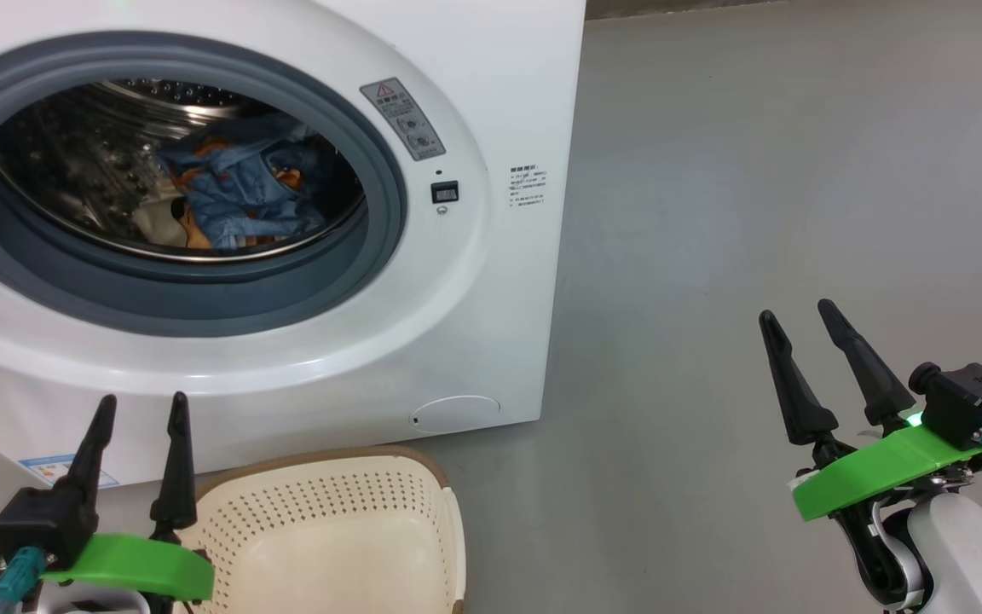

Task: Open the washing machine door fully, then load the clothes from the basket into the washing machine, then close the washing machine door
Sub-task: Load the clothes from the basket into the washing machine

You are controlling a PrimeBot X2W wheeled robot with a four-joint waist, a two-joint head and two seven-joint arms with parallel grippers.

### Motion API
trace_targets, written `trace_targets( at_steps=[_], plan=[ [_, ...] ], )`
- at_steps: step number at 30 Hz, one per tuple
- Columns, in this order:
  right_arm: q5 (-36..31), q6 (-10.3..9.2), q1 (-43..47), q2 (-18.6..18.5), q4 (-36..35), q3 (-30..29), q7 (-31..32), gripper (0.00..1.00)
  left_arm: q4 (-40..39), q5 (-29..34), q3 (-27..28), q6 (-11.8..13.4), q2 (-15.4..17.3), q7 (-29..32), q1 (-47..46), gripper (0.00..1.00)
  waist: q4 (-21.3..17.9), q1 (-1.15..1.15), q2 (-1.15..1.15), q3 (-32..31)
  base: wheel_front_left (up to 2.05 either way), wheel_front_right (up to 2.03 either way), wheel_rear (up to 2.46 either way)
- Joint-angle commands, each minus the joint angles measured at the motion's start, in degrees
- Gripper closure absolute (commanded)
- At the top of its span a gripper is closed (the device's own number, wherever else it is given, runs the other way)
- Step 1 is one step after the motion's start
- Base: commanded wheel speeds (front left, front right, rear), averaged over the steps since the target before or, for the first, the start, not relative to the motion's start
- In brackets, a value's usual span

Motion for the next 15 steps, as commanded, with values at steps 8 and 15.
trace_targets(
  at_steps=[8,15],
  plan=[
    [0.5,0.25,0.0,-0.9,-1.1,0.8,-0.5,0.00,-1.7,1.5,3.2,-0.4,0.8,-0.4,-0.5,0.00,0.0,0.00,0.00,0.3,0.00,0.00,0.00],
    [0.4,0.25,-0.2,-0.8,-1.1,0.8,-0.5,0.00,-1.4,1.6,3.7,-1.1,0.0,-0.4,-0.8,0.00,0.1,0.00,0.00,0.4,0.00,0.00,0.00]
  ],
)
